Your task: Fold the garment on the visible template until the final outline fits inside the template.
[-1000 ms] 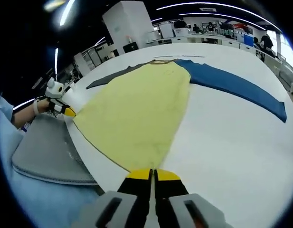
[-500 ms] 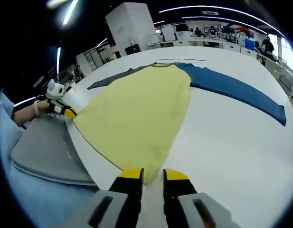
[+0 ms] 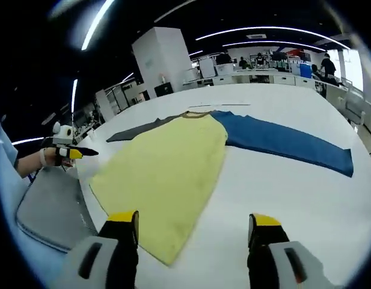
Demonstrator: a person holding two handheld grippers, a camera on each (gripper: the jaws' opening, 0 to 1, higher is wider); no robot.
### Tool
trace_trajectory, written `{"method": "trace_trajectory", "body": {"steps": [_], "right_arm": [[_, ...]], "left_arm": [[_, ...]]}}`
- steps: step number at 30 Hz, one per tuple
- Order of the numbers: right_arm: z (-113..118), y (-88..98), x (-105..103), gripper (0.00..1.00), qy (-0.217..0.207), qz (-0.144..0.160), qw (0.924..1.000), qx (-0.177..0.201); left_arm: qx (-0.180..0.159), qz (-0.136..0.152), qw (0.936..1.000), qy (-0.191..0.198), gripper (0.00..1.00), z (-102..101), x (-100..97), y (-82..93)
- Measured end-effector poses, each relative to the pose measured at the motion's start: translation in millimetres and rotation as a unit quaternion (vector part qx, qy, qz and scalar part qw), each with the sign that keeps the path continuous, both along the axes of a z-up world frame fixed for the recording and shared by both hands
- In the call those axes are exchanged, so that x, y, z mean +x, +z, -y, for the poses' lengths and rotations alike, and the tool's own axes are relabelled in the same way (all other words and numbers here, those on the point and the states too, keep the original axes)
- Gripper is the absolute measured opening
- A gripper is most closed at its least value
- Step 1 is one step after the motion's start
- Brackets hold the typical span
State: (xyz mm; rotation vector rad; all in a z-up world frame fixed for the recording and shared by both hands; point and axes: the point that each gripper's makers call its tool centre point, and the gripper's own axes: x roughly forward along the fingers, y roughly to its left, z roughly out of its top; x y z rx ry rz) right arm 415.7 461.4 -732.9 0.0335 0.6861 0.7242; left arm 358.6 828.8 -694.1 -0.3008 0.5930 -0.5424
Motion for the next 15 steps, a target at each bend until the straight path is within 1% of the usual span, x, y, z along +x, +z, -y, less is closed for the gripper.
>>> {"method": "trace_trajectory", "body": {"steps": [2, 3, 4, 6, 9, 10, 12, 13, 15], "right_arm": [[6.1, 5.6, 11.1, 0.82, -0.013, 0.006, 0.9999, 0.004], [8.5, 8.0, 14.9, 0.83, -0.019, 0.007, 0.9998, 0.007], [11.1, 10.9, 19.7, 0.85, -0.027, 0.012, 0.9995, 0.011], [18.5, 17.3, 29.2, 0.90, -0.042, 0.023, 0.9988, 0.014], [29.6, 22.1, 38.8, 0.93, -0.055, 0.027, 0.9980, 0.014], [36.3, 23.9, 45.0, 0.95, -0.063, 0.037, 0.9973, 0.008], [43.9, 24.9, 51.8, 0.97, -0.071, 0.039, 0.9967, 0.005], [48.7, 27.6, 58.3, 0.99, -0.081, 0.042, 0.9958, 0.013], [58.2, 28.3, 67.7, 0.99, -0.096, 0.043, 0.9944, 0.013]], "left_arm": [[0.007, 0.015, 0.9999, -0.002, 0.90, 0.1, 4.8, 4.8], [0.009, 0.007, 0.9999, -0.004, 0.93, 0.5, 5.4, 4.2], [0.011, 0.007, 0.9999, -0.006, 0.96, 0.7, 6.6, 4.2], [0.023, 0.015, 0.9995, -0.016, 0.99, 0.7, 9.3, 4.4], [0.029, 0.013, 0.9992, -0.022, 0.99, 1.3, 10.2, 5.6], [0.028, 0.013, 0.9993, -0.022, 0.99, 0.6, 11.1, 6.1], [0.020, 0.013, 0.9996, -0.017, 0.99, 0.5, 12.5, 8.3], [0.014, 0.017, 0.9997, -0.012, 0.99, 0.4, 13.8, 10.7], [0.008, 0.016, 0.9998, -0.006, 0.99, -0.9, 15.1, 11.0]]}}
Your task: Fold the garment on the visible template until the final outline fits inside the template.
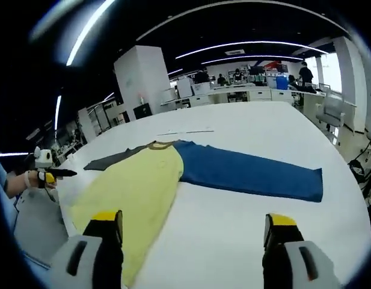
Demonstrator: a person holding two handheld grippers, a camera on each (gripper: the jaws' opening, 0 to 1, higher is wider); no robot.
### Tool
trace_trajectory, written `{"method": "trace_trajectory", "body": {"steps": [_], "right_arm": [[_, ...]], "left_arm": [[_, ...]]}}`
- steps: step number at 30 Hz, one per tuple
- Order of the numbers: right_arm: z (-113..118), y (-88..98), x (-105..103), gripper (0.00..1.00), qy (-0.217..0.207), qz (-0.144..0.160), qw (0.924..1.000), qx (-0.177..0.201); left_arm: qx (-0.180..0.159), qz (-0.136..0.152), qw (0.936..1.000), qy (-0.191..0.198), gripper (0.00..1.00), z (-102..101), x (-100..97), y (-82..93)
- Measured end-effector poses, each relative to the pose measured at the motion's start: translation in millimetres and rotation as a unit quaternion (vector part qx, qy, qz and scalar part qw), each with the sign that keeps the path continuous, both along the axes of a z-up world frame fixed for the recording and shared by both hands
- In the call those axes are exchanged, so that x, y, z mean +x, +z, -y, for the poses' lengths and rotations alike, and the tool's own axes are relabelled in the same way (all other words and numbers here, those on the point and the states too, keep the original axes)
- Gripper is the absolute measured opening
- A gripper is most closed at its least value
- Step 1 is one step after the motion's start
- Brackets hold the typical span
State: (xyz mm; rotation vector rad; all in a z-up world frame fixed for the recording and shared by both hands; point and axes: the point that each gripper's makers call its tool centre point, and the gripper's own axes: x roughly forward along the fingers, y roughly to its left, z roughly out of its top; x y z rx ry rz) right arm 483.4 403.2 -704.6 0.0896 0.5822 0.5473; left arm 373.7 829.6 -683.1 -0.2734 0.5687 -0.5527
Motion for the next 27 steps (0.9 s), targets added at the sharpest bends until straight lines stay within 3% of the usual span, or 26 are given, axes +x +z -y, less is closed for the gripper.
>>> {"method": "trace_trajectory", "body": {"steps": [7, 10, 12, 15, 17, 20, 24, 25, 27], "right_arm": [[60.0, -9.3, 46.5, 1.00, -0.083, 0.001, 0.9961, -0.031], [79.0, -12.1, 54.1, 0.96, -0.124, -0.006, 0.9913, -0.044], [86.5, -13.0, 56.3, 0.93, -0.152, -0.019, 0.9875, -0.036], [91.3, -10.4, 62.7, 0.89, -0.165, -0.012, 0.9856, -0.033], [93.6, -11.3, 66.4, 0.84, -0.186, -0.026, 0.9821, -0.009], [105.2, -14.0, 76.5, 0.71, -0.231, -0.039, 0.9720, 0.021], [121.3, -26.2, 81.3, 0.68, -0.260, -0.052, 0.9640, 0.012], [118.9, -31.0, 78.8, 0.67, -0.271, -0.073, 0.9587, 0.045], [121.6, -33.5, 75.5, 0.63, -0.286, -0.084, 0.9527, 0.059]], "left_arm": [[-0.009, -0.005, 0.9998, 0.018, 0.99, -4.5, 0.8, -3.7], [-0.011, -0.007, 0.9996, 0.026, 0.99, -6.4, 2.4, -4.0], [-0.010, -0.002, 0.9996, 0.026, 0.99, -7.4, 3.9, -2.9], [-0.002, -0.005, 0.9995, 0.032, 0.98, -14.7, 7.1, -1.0], [-0.003, -0.002, 0.9994, 0.035, 0.96, -18.6, 9.2, 1.6], [-0.017, -0.003, 0.9985, 0.051, 0.94, -24.9, 13.5, 6.7], [-0.020, 0.005, 0.9980, 0.059, 0.90, -29.7, 15.3, 11.4], [-0.018, 0.021, 0.9977, 0.062, 0.88, -32.0, 17.6, 16.1], [-0.020, 0.027, 0.9970, 0.069, 0.85, -36.3, 18.5, 20.4]]}}
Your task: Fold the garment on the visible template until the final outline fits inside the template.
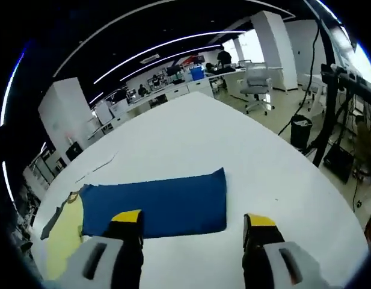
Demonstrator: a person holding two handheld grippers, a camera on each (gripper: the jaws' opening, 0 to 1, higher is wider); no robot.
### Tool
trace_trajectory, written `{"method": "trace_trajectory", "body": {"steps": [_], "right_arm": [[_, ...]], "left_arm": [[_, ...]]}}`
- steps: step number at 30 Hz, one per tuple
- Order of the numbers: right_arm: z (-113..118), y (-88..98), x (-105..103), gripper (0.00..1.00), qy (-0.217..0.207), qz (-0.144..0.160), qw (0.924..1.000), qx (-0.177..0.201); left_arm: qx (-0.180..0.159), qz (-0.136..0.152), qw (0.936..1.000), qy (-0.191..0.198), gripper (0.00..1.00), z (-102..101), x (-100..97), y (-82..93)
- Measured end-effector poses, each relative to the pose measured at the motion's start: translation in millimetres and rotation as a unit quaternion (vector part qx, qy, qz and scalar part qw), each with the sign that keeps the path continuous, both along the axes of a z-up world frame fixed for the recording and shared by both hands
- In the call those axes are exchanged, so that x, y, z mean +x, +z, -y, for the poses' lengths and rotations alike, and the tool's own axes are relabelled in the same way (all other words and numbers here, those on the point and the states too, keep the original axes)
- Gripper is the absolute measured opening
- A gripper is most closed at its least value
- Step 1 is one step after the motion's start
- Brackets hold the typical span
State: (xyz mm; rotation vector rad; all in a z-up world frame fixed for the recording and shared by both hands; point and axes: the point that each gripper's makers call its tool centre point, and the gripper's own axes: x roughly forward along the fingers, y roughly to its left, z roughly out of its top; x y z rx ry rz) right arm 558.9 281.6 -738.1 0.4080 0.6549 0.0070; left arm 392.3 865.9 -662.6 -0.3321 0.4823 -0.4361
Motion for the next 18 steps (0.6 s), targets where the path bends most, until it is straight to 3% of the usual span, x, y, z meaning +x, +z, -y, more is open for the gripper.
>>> {"method": "trace_trajectory", "body": {"steps": [2, 4, 8, 14, 18], "right_arm": [[1.9, 1.4, -1.1, 0.58, 0.002, 0.012, 0.9998, -0.017], [3.6, 2.2, 0.0, 0.54, 0.006, 0.009, 0.9995, -0.031], [1.0, 4.5, 5.1, 0.48, 0.011, 0.005, 0.9995, -0.029], [4.2, 2.9, 9.3, 0.31, -0.001, -0.002, 0.9999, -0.011], [13.6, -0.7, 11.7, 0.18, -0.014, -0.009, 0.9998, -0.009]], "left_arm": [[-0.012, 0.023, 0.9996, 0.014, 0.86, -3.4, 5.1, 7.8], [-0.013, 0.017, 0.9995, 0.024, 0.83, -6.4, 6.2, 6.4], [-0.020, 0.021, 0.9992, 0.026, 0.81, -3.1, 8.9, 6.6], [-0.020, 0.018, 0.9994, 0.020, 0.79, 5.9, 5.0, 3.4], [-0.020, 0.018, 0.9992, 0.028, 0.78, -1.7, 1.3, 1.6]]}}
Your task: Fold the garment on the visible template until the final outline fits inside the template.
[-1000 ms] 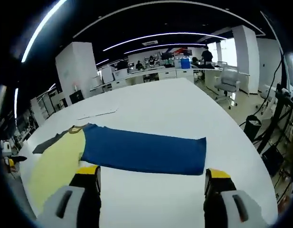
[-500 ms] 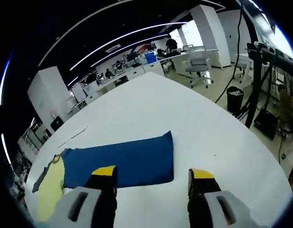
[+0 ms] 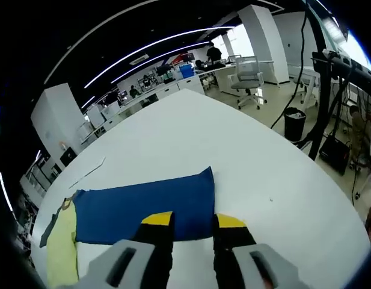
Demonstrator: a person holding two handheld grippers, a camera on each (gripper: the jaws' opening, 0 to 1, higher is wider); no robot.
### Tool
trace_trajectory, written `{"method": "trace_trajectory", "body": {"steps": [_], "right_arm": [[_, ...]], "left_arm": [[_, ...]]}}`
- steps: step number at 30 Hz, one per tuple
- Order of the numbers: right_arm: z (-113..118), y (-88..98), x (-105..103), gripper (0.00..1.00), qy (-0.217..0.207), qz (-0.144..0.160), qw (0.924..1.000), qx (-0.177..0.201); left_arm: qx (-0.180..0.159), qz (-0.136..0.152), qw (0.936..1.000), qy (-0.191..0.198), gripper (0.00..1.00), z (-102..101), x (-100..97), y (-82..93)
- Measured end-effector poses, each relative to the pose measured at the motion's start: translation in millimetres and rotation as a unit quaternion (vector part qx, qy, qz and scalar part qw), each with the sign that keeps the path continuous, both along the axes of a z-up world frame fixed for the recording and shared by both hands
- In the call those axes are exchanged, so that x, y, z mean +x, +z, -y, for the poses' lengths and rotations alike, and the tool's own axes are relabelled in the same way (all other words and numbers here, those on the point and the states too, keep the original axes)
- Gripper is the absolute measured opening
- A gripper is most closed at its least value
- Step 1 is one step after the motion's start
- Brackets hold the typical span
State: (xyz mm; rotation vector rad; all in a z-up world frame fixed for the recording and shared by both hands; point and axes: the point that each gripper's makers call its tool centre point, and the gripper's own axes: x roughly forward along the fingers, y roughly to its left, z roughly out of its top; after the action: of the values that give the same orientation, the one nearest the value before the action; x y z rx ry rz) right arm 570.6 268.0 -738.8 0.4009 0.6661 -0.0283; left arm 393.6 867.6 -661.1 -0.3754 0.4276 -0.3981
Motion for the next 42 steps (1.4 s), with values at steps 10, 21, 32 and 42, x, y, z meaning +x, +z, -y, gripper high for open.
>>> {"method": "trace_trajectory", "body": {"steps": [10, 21, 32, 42], "right_arm": [[1.1, 0.3, 3.7, 0.00, -0.006, -0.021, 0.9997, 0.014], [-29.1, 44.2, 27.7, 0.00, 0.053, 0.025, 0.9983, -0.006], [-81.5, 68.9, 47.1, 0.00, 0.116, 0.057, 0.9917, 0.001], [-147.7, 89.2, 60.5, 0.00, 0.177, 0.086, 0.9793, 0.046]], "left_arm": [[-0.004, 0.010, 0.9994, 0.033, 0.74, -22.4, -6.9, 2.3], [-0.016, 0.027, 0.9987, 0.040, 0.73, -17.6, -12.4, 10.9], [0.000, 0.039, 0.9990, 0.022, 0.73, -15.4, -13.8, 15.6], [0.004, 0.033, 0.9991, 0.026, 0.71, -19.7, -20.0, 9.6]]}}
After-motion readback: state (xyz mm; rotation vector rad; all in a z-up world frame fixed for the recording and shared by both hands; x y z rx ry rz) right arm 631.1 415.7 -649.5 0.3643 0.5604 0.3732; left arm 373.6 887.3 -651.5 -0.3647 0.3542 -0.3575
